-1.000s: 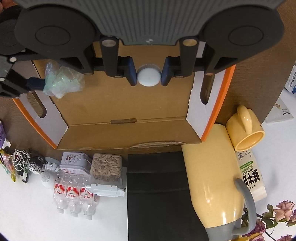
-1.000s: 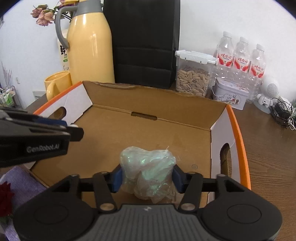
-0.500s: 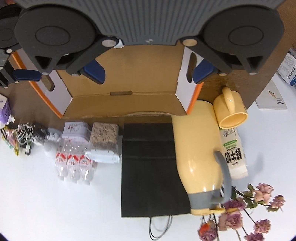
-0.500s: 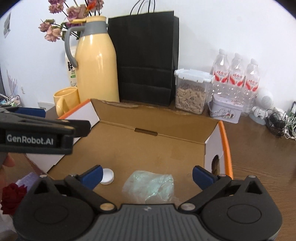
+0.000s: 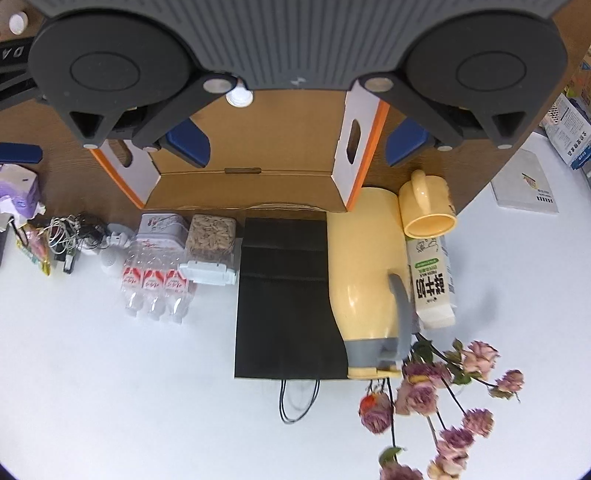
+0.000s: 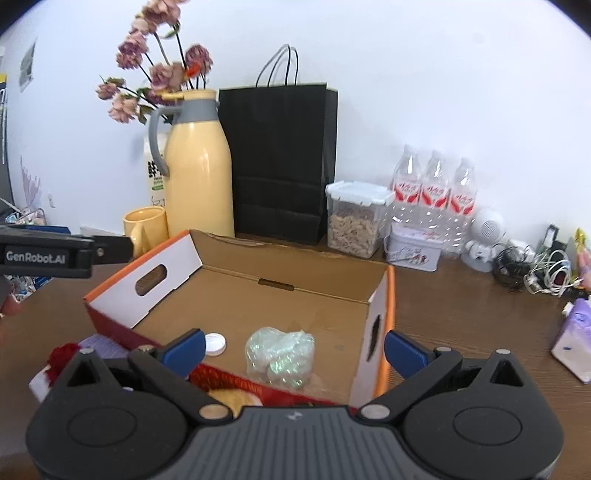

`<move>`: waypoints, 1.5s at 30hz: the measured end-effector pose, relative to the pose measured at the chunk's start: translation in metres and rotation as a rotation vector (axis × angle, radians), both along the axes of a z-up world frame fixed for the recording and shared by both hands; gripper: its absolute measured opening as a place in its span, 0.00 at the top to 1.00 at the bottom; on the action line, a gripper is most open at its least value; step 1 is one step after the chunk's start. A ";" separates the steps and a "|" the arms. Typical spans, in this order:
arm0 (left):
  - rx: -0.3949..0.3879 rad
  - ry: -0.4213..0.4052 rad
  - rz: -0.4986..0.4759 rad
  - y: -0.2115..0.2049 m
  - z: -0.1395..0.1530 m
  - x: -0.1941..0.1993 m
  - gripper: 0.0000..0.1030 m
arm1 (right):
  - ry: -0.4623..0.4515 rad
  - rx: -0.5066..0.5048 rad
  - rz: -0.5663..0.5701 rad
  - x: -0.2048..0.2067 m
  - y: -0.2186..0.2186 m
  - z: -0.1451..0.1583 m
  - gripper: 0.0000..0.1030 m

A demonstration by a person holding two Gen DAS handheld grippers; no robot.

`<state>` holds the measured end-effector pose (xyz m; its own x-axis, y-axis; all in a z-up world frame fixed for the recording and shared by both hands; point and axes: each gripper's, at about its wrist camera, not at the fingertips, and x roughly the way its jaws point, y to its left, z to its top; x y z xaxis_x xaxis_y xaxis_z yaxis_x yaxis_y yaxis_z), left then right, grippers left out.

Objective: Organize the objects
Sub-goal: 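Carry the bag and cap into the cardboard box and open both tools, then grasp a small white cap with the right tool while the left tool grasps a large white cap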

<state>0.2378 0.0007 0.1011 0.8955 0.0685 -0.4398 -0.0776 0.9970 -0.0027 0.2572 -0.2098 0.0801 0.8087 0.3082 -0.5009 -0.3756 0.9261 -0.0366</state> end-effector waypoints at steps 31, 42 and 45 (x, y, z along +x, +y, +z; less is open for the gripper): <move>-0.063 0.058 0.032 -0.068 -0.074 -0.169 0.00 | 0.155 -0.032 -0.076 -0.098 -0.144 -0.103 0.21; -0.054 0.074 0.003 -0.086 -0.080 -0.179 0.00 | 0.162 0.015 -0.051 -0.094 -0.138 -0.099 0.73; -0.058 0.082 -0.023 -0.096 -0.084 -0.182 0.00 | 0.158 0.016 -0.051 -0.100 -0.138 -0.098 0.73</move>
<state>0.0559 -0.0957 0.0175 0.8572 0.0209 -0.5145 -0.0574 0.9968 -0.0551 0.1573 -0.3473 -0.0174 0.7348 0.2780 -0.6187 -0.3281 0.9440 0.0345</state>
